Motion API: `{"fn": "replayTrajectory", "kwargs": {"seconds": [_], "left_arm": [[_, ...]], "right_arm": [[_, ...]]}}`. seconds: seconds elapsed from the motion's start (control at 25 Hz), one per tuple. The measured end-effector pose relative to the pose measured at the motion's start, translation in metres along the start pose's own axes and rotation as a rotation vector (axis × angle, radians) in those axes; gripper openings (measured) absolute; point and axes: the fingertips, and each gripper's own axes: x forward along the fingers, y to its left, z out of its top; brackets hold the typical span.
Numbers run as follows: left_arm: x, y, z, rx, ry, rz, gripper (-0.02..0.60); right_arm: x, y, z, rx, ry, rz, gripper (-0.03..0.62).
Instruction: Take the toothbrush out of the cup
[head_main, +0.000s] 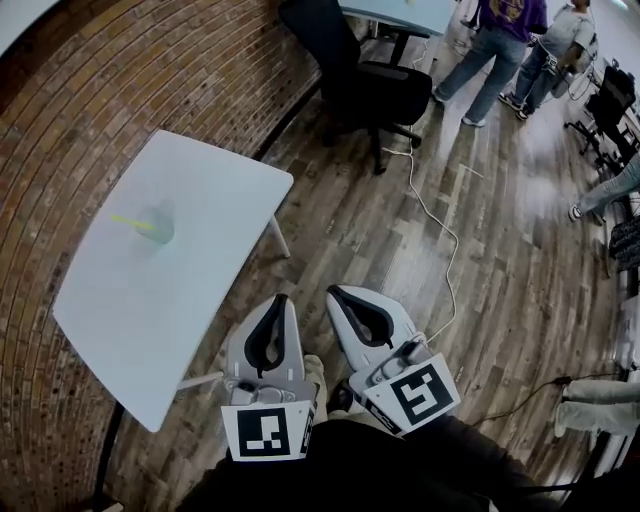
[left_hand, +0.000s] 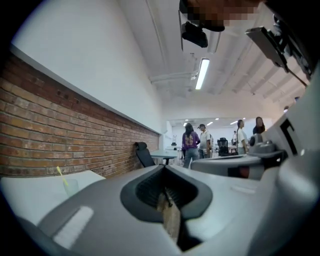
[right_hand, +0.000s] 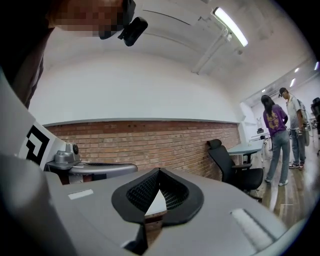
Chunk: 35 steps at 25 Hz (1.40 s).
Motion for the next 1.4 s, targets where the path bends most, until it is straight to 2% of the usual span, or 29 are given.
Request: {"fn": "replayTrajectory", "kwargs": {"seconds": [0.4,0.64,0.84,1.16,1.4], "left_arm": [[0.063,0.114,-0.020,-0.062,0.068,0.166,0.008],[0.076,0.193,-0.039,-0.079,0.135,0.290,0.008],[0.068,0.247,-0.028,-0.068,0.125,0.415,0.008],[0.050,0.311,-0.005,-0.064,0.097,0.626,0.008],[0.049,0.366,0.018,-0.045,0.023,0.814,0.008]], "right_arm": [[0.137,0.007,-0.019,0.002,0.086,0.164,0.000],[0.218,0.035,-0.031,0.035,0.126,0.285,0.000],[0.268,0.072,-0.023,0.035,0.114,0.413,0.000],[0.330,0.118,0.004,0.018,0.079,0.610,0.000],[0.383,0.154,0.024,-0.034,0.050,0.803,0.000]]}}
